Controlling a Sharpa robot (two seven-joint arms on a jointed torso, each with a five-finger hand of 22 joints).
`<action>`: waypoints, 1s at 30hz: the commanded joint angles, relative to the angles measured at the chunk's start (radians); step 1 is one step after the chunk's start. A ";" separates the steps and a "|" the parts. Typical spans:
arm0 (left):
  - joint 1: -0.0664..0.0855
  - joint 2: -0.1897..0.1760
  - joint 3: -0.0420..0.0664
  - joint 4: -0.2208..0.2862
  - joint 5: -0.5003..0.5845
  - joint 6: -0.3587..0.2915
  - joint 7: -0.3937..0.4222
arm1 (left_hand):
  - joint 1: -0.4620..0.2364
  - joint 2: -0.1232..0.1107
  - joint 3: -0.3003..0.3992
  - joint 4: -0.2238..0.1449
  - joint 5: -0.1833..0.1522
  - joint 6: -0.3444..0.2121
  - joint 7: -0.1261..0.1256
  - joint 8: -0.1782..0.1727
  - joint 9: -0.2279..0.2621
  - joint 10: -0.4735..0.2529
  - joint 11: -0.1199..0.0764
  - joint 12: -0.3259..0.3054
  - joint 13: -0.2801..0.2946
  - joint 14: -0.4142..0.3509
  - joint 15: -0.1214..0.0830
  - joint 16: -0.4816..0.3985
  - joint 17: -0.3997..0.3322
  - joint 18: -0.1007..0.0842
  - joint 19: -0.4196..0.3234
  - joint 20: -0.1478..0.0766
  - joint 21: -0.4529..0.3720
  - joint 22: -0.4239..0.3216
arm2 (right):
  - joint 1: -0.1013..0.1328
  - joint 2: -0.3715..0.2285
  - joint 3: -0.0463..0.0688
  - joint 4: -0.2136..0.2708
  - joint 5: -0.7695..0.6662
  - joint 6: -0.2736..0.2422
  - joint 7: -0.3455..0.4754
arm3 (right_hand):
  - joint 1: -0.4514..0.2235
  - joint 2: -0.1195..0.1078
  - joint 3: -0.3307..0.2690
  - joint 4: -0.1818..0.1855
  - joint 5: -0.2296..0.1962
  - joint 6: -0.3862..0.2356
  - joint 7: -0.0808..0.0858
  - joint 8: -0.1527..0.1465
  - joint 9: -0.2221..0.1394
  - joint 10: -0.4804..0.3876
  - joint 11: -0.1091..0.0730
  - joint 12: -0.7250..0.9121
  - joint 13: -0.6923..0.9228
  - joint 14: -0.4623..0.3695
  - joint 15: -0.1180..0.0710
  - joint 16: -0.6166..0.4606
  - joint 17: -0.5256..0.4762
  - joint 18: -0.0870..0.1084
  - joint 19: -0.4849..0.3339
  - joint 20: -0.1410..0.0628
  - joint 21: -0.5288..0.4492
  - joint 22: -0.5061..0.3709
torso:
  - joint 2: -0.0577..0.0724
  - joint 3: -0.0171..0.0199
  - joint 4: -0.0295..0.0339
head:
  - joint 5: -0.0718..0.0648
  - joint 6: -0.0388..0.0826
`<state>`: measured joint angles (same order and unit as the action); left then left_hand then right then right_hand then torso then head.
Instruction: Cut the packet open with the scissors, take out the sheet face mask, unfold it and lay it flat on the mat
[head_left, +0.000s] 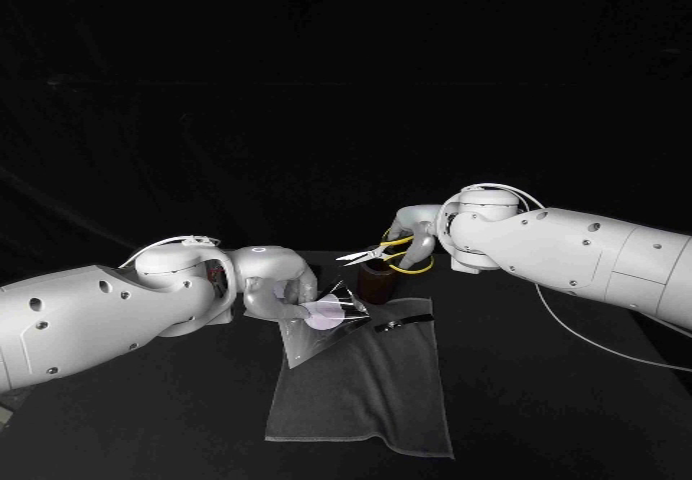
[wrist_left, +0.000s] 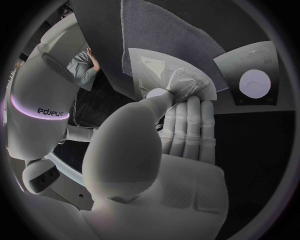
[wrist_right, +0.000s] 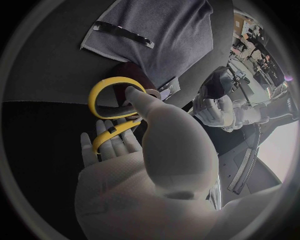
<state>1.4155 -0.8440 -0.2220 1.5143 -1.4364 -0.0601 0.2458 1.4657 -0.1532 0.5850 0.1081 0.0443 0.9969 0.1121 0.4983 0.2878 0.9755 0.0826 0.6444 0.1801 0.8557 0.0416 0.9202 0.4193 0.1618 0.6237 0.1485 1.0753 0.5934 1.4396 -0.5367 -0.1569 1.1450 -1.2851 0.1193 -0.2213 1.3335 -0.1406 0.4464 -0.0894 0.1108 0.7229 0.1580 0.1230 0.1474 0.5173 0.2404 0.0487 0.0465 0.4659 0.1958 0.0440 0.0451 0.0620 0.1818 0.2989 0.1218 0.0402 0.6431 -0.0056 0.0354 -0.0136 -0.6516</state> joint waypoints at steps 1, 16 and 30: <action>0.000 0.001 0.001 0.000 0.004 0.014 0.002 | 0.005 0.004 0.110 -0.106 0.003 0.006 0.000 0.005 0.126 0.007 -0.001 0.006 0.001 0.002 -0.003 -0.004 -0.001 0.019 0.004 0.000 0.003 -0.001 | -0.001 -0.001 -0.001 0.004 -0.002 -0.006 0.003 | 0.012 0.004 -0.015 0.003 0.013 -0.204 0.042 -0.069 -0.054 0.076 -0.079 0.007 0.006 0.102 -0.041 0.037 0.023 -0.001 0.009 -0.004 0.013 0.002 | 0.000 0.0000 -0.0002 | 0.001 0.000; -0.023 0.015 0.001 -0.010 -0.003 0.015 -0.003 | 0.005 0.004 0.110 -0.106 0.003 0.006 0.002 0.003 0.131 0.007 -0.001 0.005 0.003 0.003 -0.002 -0.005 -0.001 0.019 0.005 0.001 0.003 -0.002 | -0.001 -0.008 -0.001 0.012 -0.011 -0.011 0.002 | 0.020 0.006 -0.023 0.004 0.019 -0.218 0.028 -0.062 -0.059 0.124 -0.091 0.003 0.006 0.136 -0.036 0.021 0.019 -0.002 0.007 -0.004 0.016 0.000 | 0.000 0.0002 0.0000 | 0.003 -0.004; -0.063 0.059 0.000 -0.058 -0.124 0.007 -0.039 | 0.003 0.001 0.109 -0.106 0.003 0.006 0.003 0.001 0.133 0.007 -0.001 0.005 0.003 0.004 -0.002 -0.005 -0.001 0.018 0.006 0.002 0.003 -0.002 | -0.001 -0.014 -0.001 0.017 0.000 -0.011 -0.001 | 0.021 0.002 -0.036 0.011 0.019 -0.232 0.034 -0.066 -0.062 0.064 -0.084 -0.001 0.003 0.046 -0.022 0.001 0.006 -0.002 0.005 -0.004 0.017 0.000 | 0.000 0.0001 0.0011 | 0.006 -0.020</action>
<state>1.3561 -0.7926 -0.2224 1.4619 -1.4896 -0.0578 0.2274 1.4632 -0.1558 0.6218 0.0713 0.0446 0.9976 0.1149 0.4977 0.2880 0.9778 0.0803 0.6459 0.1818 0.8558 0.0419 0.9202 0.4192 0.1600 0.6237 0.1485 1.0753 0.5916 1.4377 -0.5496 -0.1585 1.1611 -1.2843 0.1173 -0.2214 1.3453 -0.1372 0.4179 -0.0772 0.1279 0.4977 0.1599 0.0576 0.0859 0.5877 0.1539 0.0516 0.0509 0.5191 0.1752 0.0511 0.0519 0.0681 0.1874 0.2932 0.1333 0.0411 0.6427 -0.0053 0.0360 -0.0077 -0.6674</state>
